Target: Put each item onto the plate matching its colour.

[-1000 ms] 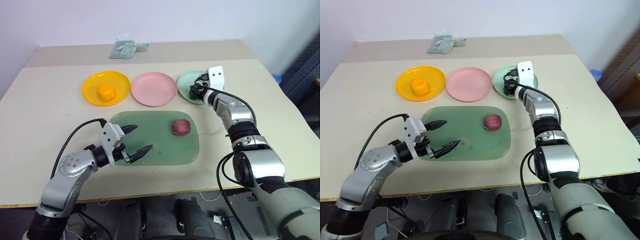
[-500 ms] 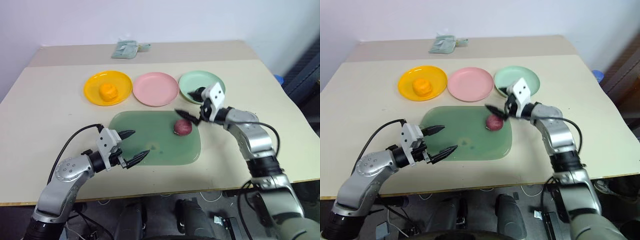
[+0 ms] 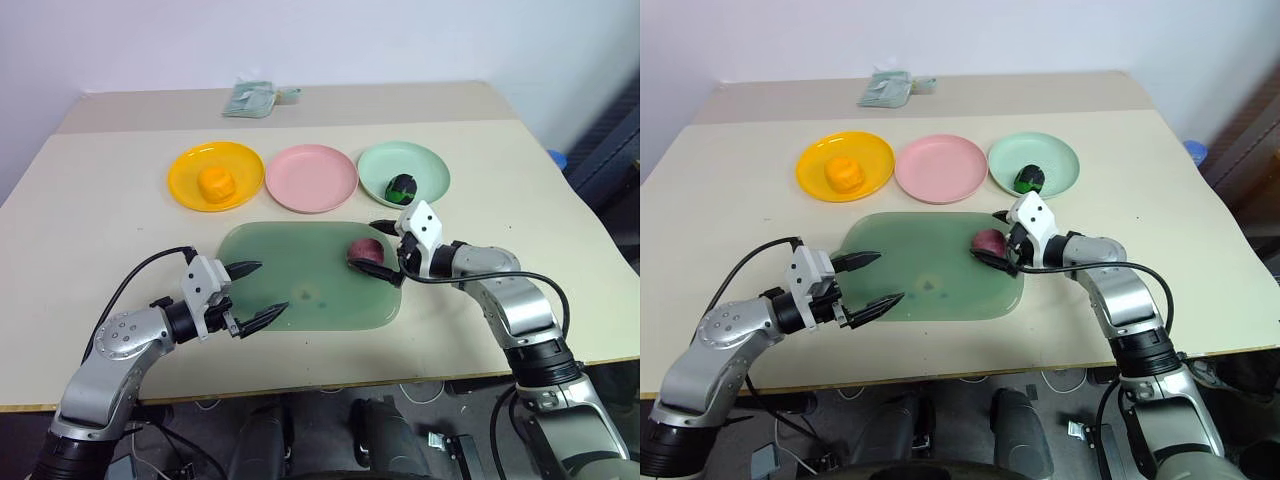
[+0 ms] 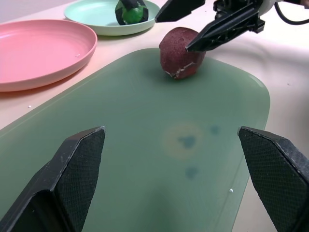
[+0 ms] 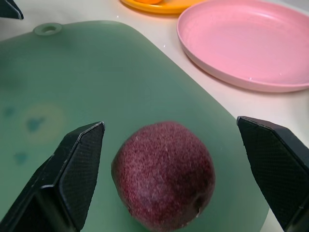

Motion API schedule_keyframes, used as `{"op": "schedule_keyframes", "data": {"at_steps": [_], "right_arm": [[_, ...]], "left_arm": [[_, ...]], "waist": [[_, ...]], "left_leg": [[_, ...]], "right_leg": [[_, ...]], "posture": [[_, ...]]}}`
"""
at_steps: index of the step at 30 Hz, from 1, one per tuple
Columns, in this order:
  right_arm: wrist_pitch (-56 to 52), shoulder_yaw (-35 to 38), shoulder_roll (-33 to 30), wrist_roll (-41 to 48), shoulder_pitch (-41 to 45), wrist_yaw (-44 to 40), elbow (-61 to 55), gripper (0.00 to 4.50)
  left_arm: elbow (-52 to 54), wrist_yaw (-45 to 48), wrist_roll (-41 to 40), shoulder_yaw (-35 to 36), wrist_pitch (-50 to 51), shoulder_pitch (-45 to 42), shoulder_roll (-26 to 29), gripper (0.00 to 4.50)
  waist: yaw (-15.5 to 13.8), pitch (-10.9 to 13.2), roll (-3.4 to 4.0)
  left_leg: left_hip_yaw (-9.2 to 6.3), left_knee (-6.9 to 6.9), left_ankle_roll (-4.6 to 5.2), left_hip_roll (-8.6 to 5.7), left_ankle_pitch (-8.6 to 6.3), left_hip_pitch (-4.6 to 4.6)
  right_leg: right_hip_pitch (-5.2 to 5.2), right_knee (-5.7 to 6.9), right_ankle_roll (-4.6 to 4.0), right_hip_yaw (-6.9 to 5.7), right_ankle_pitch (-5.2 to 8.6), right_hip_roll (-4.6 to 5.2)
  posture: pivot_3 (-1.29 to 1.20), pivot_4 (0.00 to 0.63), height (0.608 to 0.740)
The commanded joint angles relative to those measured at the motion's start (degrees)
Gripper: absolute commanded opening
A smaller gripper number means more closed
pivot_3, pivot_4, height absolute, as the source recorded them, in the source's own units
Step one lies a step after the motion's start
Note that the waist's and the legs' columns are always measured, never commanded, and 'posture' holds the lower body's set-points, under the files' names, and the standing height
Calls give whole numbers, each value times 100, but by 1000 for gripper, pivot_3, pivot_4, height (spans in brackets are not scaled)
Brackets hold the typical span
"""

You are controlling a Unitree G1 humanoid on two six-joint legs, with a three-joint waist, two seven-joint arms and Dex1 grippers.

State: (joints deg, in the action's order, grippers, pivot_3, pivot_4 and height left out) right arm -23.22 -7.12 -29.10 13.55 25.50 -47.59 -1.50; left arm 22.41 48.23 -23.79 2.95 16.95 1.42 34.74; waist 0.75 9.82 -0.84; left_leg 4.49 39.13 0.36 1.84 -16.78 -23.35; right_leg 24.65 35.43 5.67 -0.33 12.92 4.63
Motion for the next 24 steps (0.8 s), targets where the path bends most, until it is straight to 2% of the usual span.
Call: {"op": "schedule_keyframes", "data": {"at_steps": [1, 7, 9, 13, 14, 20, 24], "right_arm": [[124, -23, 29, -57, -43, 4, -7, 4462], [126, -67, 53, -125, -48, 5, 129, 4462], [121, -60, 63, -143, -48, 15, 158, 3953], [103, 1, 71, -125, -23, 52, 145, 2243], [108, 1, 65, -128, -22, 54, 139, 2062], [117, 81, 147, -32, 121, 137, -1, 2042], [-62, 126, 571, 44, 693, 484, 88, 2042]], "left_arm": [[137, -12, -53, 74, -98, -48, -5, 4500], [92, -20, -13, 43, -141, -46, -32, 4500], [95, -25, 3, 25, -150, -39, -41, 4500], [130, -56, 22, 0, -119, -52, -57, 4500], [140, -64, 25, -5, -112, -53, -59, 4500], [205, -172, 53, 3, -28, -95, -36, 4500], [28, -504, 163, 260, -105, -157, -99, 4500]], "waist": [[1, 0, 0], [-1, 0, 0], [0, 0, 0], [0, 0, 0], [0, 0, 0], [0, 0, 0], [31, 0, 0]], "left_leg": [[0, 0, 0, 0, 0, 0], [1, 0, 0, -1, 0, 0], [1, 0, 0, -1, 0, 0], [1, 0, 0, -1, 0, 0], [1, 0, 0, -1, 0, 0], [1, 0, 0, -2, 0, 0], [1, 0, 0, -1, 0, 1]], "right_leg": [[0, 0, 0, 0, 0, -1], [0, 0, 0, 0, 0, -1], [0, 0, 0, 0, 0, -1], [0, 0, 0, 0, 0, -1], [0, 0, 0, 0, 0, -1], [0, 0, 1, 0, 0, -1], [0, 3, 2, 0, -1, -4]], "posture": [[0, 150, 740], [0, 150, 740], [0, 150, 740], [0, 150, 740], [0, 150, 740], [0, 150, 740], [0, 150, 740]]}}
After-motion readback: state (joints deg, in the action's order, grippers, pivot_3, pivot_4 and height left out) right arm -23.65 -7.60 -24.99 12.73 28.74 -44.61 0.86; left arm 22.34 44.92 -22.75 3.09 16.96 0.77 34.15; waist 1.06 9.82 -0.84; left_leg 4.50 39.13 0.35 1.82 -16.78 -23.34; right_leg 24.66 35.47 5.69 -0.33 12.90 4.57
